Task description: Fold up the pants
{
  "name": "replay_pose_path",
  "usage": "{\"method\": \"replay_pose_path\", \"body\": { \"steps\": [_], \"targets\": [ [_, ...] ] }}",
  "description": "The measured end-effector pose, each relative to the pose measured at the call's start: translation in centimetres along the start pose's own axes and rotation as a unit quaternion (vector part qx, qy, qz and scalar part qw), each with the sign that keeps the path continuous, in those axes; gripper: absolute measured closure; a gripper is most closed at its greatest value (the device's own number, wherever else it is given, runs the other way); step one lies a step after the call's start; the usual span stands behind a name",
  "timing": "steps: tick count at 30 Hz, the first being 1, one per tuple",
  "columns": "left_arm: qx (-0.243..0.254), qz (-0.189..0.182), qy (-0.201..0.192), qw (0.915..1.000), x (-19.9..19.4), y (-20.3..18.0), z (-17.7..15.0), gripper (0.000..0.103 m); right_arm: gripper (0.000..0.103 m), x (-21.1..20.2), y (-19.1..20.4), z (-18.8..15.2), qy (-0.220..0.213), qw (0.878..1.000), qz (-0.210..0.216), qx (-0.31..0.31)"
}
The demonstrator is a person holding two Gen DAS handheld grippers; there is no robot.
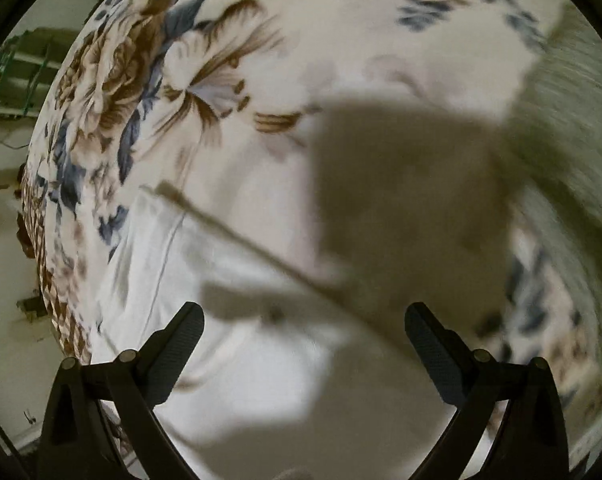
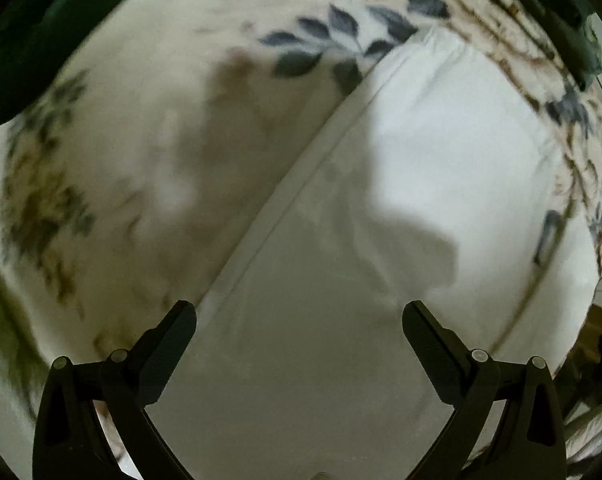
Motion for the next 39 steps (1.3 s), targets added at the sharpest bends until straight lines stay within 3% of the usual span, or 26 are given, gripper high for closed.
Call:
{"method": "replay_pose_path", "body": {
  "steps": [1, 4, 5, 7, 9, 11, 18, 22, 25, 28, 31, 34, 39],
  "targets": [
    [-0.001, 0.006, 0.000, 1.0000, 0.4, 0.1, -0.1, 0.015, 0.000, 1.1, 0.0, 0.3, 0.006, 1.000, -0.004, 0.002],
    [0.000, -0.010, -0.020, 0.9998, 0.1, 0.8, -0.8, 0.053, 0.001, 2.8, -0.3, 0.4, 0.011, 1.000, -0.004, 0.008],
    [0.004, -0.022, -0.036, 0.9991, -0.5, 1.2, -1.3, 0.074, 0.006, 3.1, -0.3, 0.4, 0.011, 1.000, -0.002, 0.009],
    [0.004, -0.038, -0.053, 0.9979, -1.9, 2.1, -2.2, 0.087, 0.028, 3.2, -0.1, 0.5, 0.004, 1.000, 0.009, 0.005],
    [-0.005, -0.065, -0.067, 0.9956, -3.5, 3.4, -3.2, 0.092, 0.079, 2.9, 0.1, 0.5, -0.003, 1.000, 0.027, -0.005],
    [-0.017, -0.094, -0.081, 0.9921, -5.6, 4.7, -4.4, 0.093, 0.096, 2.2, 0.3, 0.3, -0.003, 0.999, 0.044, -0.009],
    [-0.027, -0.163, -0.145, 0.9756, -14.7, 9.4, -8.9, 0.094, 0.098, -4.3, -2.4, -1.2, -0.045, 0.991, 0.122, -0.024],
    [-0.049, -0.207, -0.175, 0.9612, -18.4, 12.3, -8.8, 0.094, 0.099, -10.5, -4.3, -2.3, -0.078, 0.979, 0.187, -0.027],
    [-0.061, -0.230, -0.201, 0.9504, -18.8, 13.9, -8.7, 0.094, 0.103, -16.2, -7.7, -2.9, -0.108, 0.966, 0.231, -0.030],
    [-0.063, -0.233, -0.230, 0.9427, -19.9, 17.0, -12.1, 0.094, 0.103, -20.8, -13.5, -3.5, -0.160, 0.953, 0.252, -0.044],
    [-0.058, -0.220, -0.224, 0.9478, -17.6, 19.5, -15.3, 0.094, 0.103, -20.0, -17.2, -5.4, -0.125, 0.954, 0.260, -0.075],
    [-0.049, -0.196, -0.196, 0.9596, -13.8, 21.7, -19.9, 0.094, 0.103, -17.1, -20.1, -7.7, -0.090, 0.961, 0.234, -0.117],
    [-0.043, -0.172, -0.128, 0.9758, -6.0, 23.4, -26.3, 0.094, 0.098, -12.6, -20.4, -9.8, -0.025, 0.965, 0.218, -0.142]
  ]
}}
Point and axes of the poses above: each gripper's, at about its wrist camera, not at the fingertips, and x roughly the way its jaws point, y to its left, z to its top, the point moved 2 cm from there along x, roughly the way its jaws point, and after that the axes turned 11 degrees about -y, right-handed, at the moved point
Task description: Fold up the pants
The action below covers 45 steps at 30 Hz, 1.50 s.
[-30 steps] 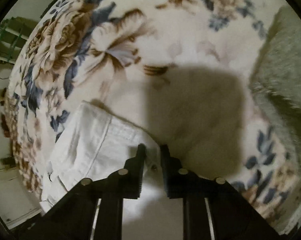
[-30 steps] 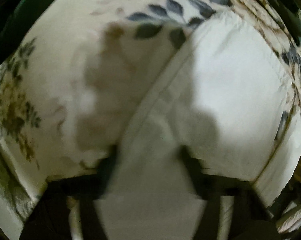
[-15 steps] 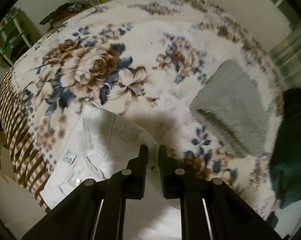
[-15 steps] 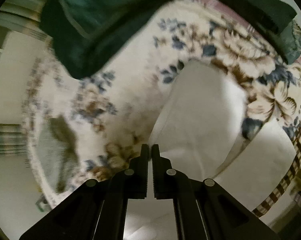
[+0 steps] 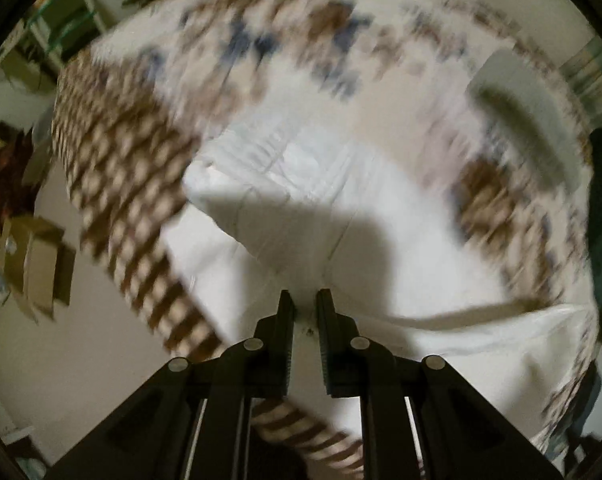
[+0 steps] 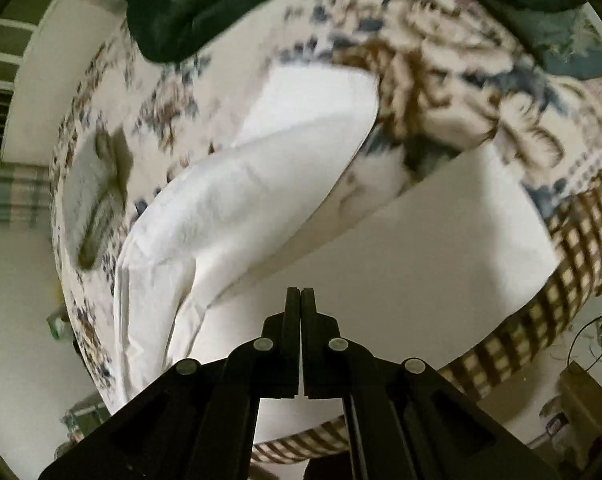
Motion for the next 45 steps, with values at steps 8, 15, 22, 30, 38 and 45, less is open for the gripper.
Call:
{"method": "replay_pose_path", "body": {
  "steps": [8, 15, 22, 30, 38, 45],
  "targets": [
    [-0.004, 0.016, 0.029, 0.9995, 5.7, 1.3, -4.0, 0.094, 0.033, 7.1, 10.1, 5.3, 0.003, 0.997, -0.024, -0.068],
    [-0.005, 0.017, 0.028, 0.9994, 7.0, 0.1, -3.6, 0.093, 0.020, 18.7, 15.2, 10.2, 0.042, 0.981, -0.167, -0.087],
    [-0.011, 0.008, 0.039, 0.9992, 6.8, -0.2, -3.1, 0.093, 0.097, 16.4, 10.6, 9.4, 0.039, 0.983, -0.173, -0.052],
    [-0.013, 0.006, 0.040, 0.9991, 4.8, 3.0, -3.4, 0.094, 0.097, -0.5, 0.0, 4.6, -0.051, 0.994, -0.082, -0.042],
    [-0.012, 0.015, 0.045, 0.9988, 4.2, 6.9, -4.6, 0.094, 0.089, 0.2, -14.0, -4.6, 0.027, 0.995, -0.079, 0.054],
    [-0.065, -0.033, 0.040, 0.9965, 2.2, 6.3, -5.9, 0.092, 0.064, -2.4, -19.1, -5.9, -0.050, 0.986, -0.010, 0.160]
  ]
}}
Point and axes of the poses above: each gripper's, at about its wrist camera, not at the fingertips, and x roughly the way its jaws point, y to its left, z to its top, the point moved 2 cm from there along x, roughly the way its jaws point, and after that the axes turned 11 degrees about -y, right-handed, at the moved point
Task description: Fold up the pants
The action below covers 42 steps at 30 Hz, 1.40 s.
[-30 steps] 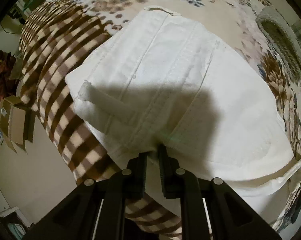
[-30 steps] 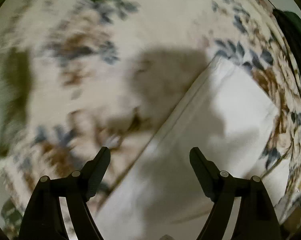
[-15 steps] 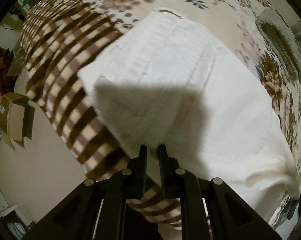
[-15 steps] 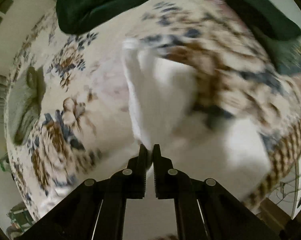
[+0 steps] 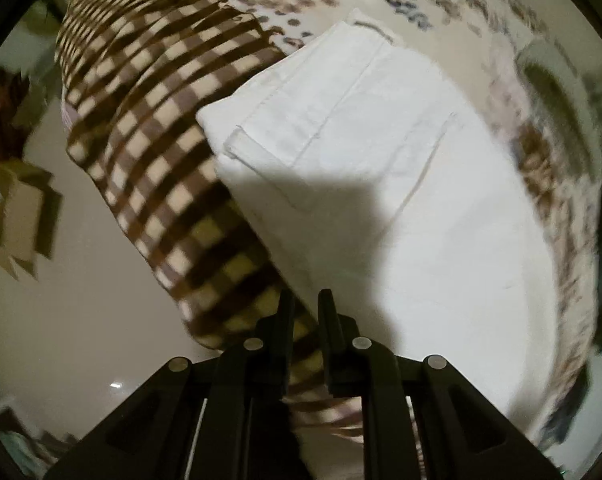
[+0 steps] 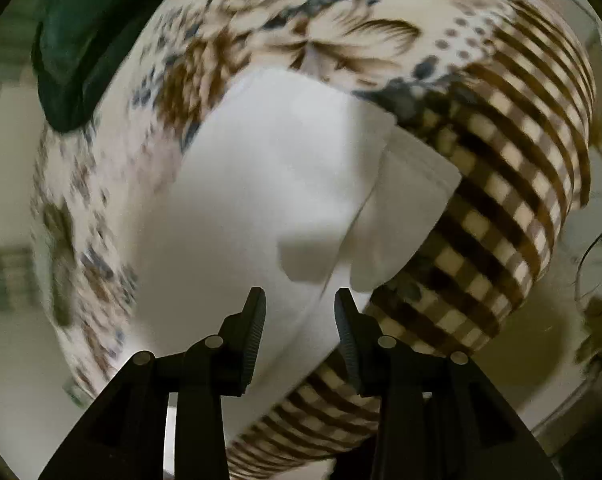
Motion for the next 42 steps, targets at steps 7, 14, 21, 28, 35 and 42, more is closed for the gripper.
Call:
{"method": "replay_pose_path", "body": {
  "steps": [7, 14, 21, 28, 35, 42],
  "targets": [
    [-0.132, -0.052, 0.014, 0.9898, 1.2, 1.7, -1.6, 0.084, 0.064, 2.5, -0.5, -1.2, 0.019, 0.997, 0.048, 0.064],
    [-0.153, -0.030, -0.021, 0.9876, 1.4, 2.1, -1.3, 0.091, 0.101, 4.9, 0.4, -2.5, 0.005, 0.998, 0.013, 0.054],
    [-0.096, -0.025, -0.095, 0.9905, -2.3, 2.0, 1.1, 0.103, 0.102, 1.8, 1.6, -1.2, -0.019, 1.000, 0.003, -0.010],
    [-0.134, -0.071, -0.058, 0.9869, -2.3, 4.6, 1.9, 0.083, 0.094, 1.4, 2.8, -1.6, 0.068, 0.996, 0.063, -0.015],
    [-0.203, -0.069, -0.045, 0.9756, 1.4, 5.7, 1.7, 0.076, 0.062, 4.5, 4.8, -4.7, 0.106, 0.992, 0.057, -0.032],
    [-0.152, -0.042, -0.101, 0.9822, 0.3, 4.5, 2.4, 0.093, 0.059, 6.7, 5.4, -5.8, 0.104, 0.993, 0.046, -0.013]
  ]
}}
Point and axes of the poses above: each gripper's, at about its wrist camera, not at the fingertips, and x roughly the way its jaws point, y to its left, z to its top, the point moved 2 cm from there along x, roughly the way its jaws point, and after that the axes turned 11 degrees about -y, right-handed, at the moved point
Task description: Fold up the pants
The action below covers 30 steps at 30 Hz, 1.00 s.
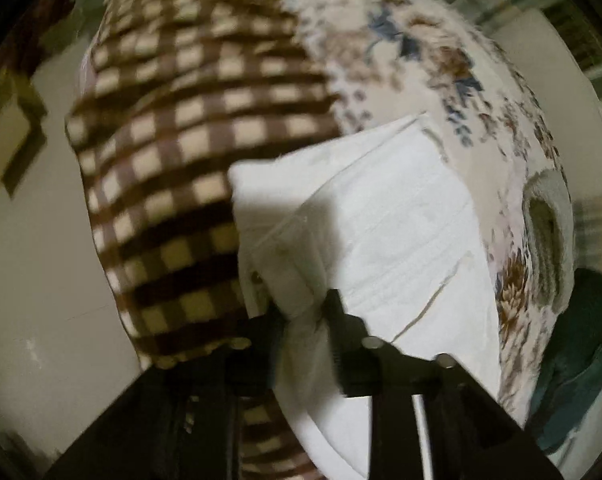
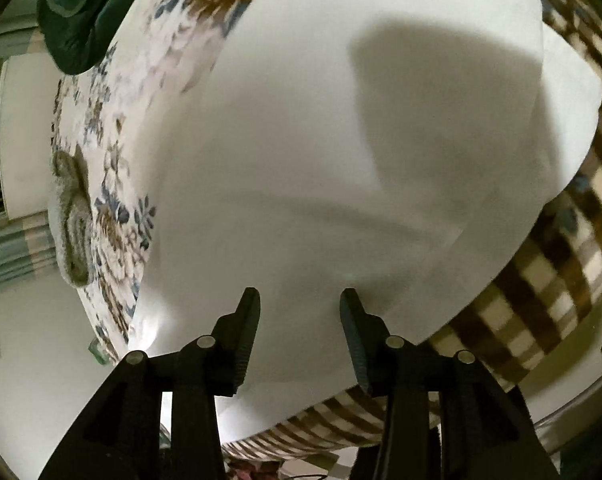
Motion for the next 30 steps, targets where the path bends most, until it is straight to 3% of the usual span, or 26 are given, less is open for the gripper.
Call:
{"method": "replay_pose_path", "body": {
  "steps": [2, 5, 7, 14, 16, 17, 18, 23, 29, 30],
  "targets": [
    [0.036, -0.006, -0.027, 0.9990, -1.5, -1.0, 0.2, 0.094, 0.061, 0.1, 0.3, 0.0, -0.013, 1.000, 0.004, 0.006],
    [0.059, -0.014, -0.043, 0.9972, -3.3, -1.8, 0.9, 0.094, 0.098, -0.1, 0.5, 0.2, -0.025, 1.000, 0.002, 0.001],
    [0.057, -0.021, -0.048, 0.9970, -4.1, -1.8, 1.7, 0.094, 0.102, -0.7, 0.7, 0.4, -0.037, 0.999, 0.000, -0.003],
    [0.039, -0.005, -0.028, 0.9988, -2.1, -0.7, 5.2, 0.094, 0.100, -4.2, -1.8, 1.5, -0.031, 0.999, -0.004, 0.015],
    [0.047, 0.005, -0.018, 0.9987, -1.1, -0.6, 4.7, 0.094, 0.088, -5.3, -3.3, 2.2, -0.034, 0.999, -0.007, 0.027],
    [0.053, 0.011, -0.015, 0.9984, -0.7, -0.5, 4.5, 0.094, 0.070, -5.9, -4.2, 2.6, -0.045, 0.998, -0.012, 0.034],
    [0.054, 0.014, -0.014, 0.9984, -0.5, -0.3, 4.3, 0.093, 0.060, -6.5, -5.1, 3.0, -0.056, 0.997, -0.017, 0.043],
    [0.053, 0.022, -0.014, 0.9983, -0.2, 0.4, 3.5, 0.093, 0.060, -7.2, -8.5, 4.9, -0.085, 0.991, -0.026, 0.095],
    [0.066, 0.037, -0.010, 0.9971, 0.3, 0.1, 3.6, 0.093, 0.062, -5.5, -9.3, 6.9, -0.118, 0.988, -0.030, 0.090],
    [0.068, 0.039, -0.009, 0.9969, 0.4, 0.1, 3.6, 0.093, 0.087, -5.5, -9.4, 7.0, -0.128, 0.987, -0.031, 0.090]
  ]
}}
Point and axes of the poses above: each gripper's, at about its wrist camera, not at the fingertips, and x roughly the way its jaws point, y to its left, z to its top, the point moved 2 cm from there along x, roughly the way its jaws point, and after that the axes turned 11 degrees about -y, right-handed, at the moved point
